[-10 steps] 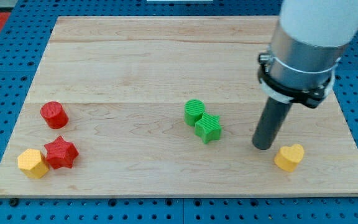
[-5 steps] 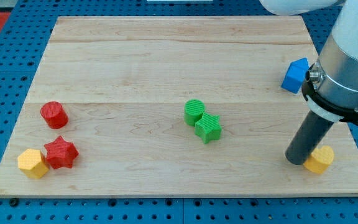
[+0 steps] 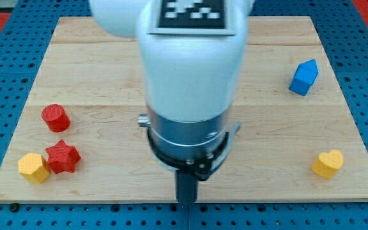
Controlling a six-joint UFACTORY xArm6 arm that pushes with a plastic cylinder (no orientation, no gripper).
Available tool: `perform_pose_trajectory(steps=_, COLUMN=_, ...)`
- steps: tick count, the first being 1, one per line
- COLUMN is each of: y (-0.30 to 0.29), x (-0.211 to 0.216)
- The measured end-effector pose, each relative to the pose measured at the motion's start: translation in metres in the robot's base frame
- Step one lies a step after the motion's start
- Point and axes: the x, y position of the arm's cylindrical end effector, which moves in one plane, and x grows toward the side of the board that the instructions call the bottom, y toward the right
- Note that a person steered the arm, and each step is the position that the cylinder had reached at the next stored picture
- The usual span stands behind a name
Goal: Place the yellow hexagon on the top of the green circle
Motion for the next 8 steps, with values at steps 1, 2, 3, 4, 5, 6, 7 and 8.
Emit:
perform_pose_trajectory(steps=1, y=-0.016, x=0.0)
perform_pose_trajectory(steps=2, y=-0.069, x=0.0)
perform_pose_trajectory(steps=3, y=-0.13, x=0.0)
perform_pose_trajectory(steps=4, y=-0.205, x=0.0)
perform_pose_trajectory(steps=5, y=-0.275, x=-0.002)
perform_pose_trajectory(steps=6, y=-0.286, x=-0.026)
perform_pose_trajectory(steps=7, y=-0.283, x=-0.03)
perform_pose_trajectory(steps=8, y=-0.281, x=-0.022)
